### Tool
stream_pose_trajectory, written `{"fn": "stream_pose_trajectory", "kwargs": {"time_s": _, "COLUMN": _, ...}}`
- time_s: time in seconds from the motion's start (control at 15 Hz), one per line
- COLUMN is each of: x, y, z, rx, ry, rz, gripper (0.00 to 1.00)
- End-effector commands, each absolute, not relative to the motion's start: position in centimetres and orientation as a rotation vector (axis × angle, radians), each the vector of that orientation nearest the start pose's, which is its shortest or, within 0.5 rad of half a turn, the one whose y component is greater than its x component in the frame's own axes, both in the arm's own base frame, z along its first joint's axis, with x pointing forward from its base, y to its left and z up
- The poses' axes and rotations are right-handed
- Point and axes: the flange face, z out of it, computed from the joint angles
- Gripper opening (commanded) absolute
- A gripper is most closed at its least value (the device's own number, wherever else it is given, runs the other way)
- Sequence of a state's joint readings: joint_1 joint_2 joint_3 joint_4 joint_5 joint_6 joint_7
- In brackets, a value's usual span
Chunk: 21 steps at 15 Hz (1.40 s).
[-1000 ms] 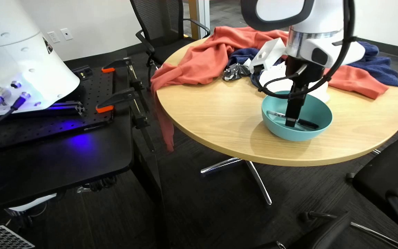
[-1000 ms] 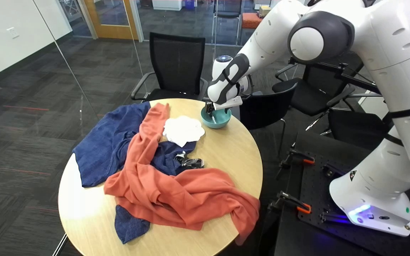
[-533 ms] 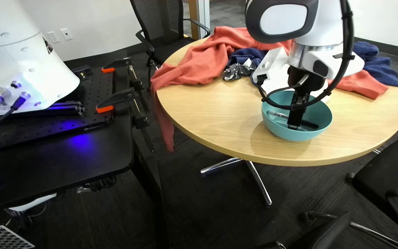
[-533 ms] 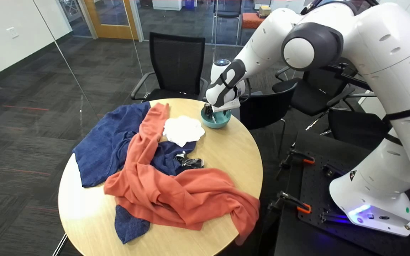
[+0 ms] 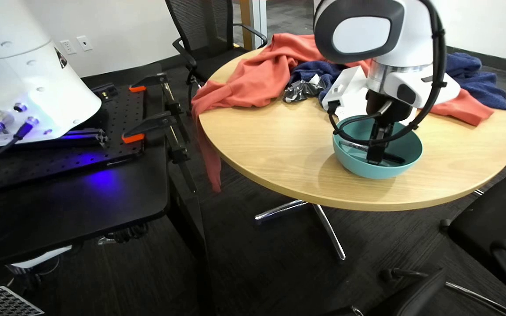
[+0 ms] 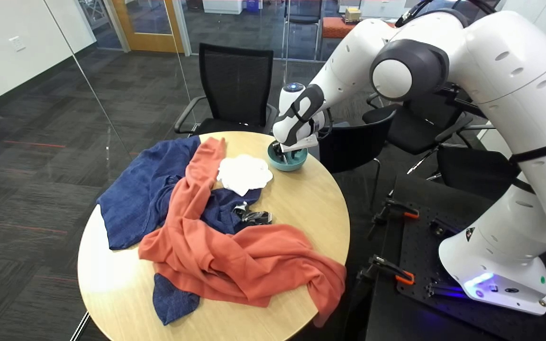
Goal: Put the marker on the table
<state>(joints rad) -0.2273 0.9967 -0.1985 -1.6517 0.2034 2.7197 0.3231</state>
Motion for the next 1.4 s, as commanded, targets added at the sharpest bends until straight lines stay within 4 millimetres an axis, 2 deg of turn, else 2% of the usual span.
{"fn": "stream_pose_trajectory", "kwargs": {"time_s": 0.0, "x": 61.1, "y": -26.9, "z": 6.5, "rx": -2.91, "ry": 1.352, "rz": -0.195, "gripper": 0.2}}
{"fn": "stream_pose_trajectory", "kwargs": {"time_s": 0.13, "x": 61.0, "y": -26.7, "z": 7.9, "rx": -2.904, "ry": 1.37, "rz": -0.202, "gripper": 0.05}}
{"fn": "stream_pose_trajectory", "kwargs": {"time_s": 0.2, "x": 60.8, "y": -26.7, "z": 8.9, "rx": -2.896, "ry": 1.39, "rz": -0.21, "gripper": 0.01}}
{"fn": "stream_pose_trajectory", "kwargs": {"time_s": 0.6, "x": 58.6, "y": -25.9, "z": 16.7, "rx": -2.891, "ry": 1.417, "rz": -0.293, "gripper": 0.04}}
{"fn": "stream_pose_trajectory", "kwargs": {"time_s": 0.87, "x": 56.5, "y": -23.6, "z": 20.7, "rx": -2.9, "ry": 1.351, "rz": -0.328, "gripper": 0.04}}
{"fn": "stream_pose_trajectory", "kwargs": {"time_s": 1.07, "x": 54.6, "y": -20.9, "z": 21.4, "rx": -2.926, "ry": 1.284, "rz": -0.287, "gripper": 0.04}}
{"fn": "stream_pose_trajectory", "kwargs": {"time_s": 1.33, "x": 52.2, "y": -15.9, "z": 20.2, "rx": -2.919, "ry": 1.244, "rz": -0.226, "gripper": 0.04}}
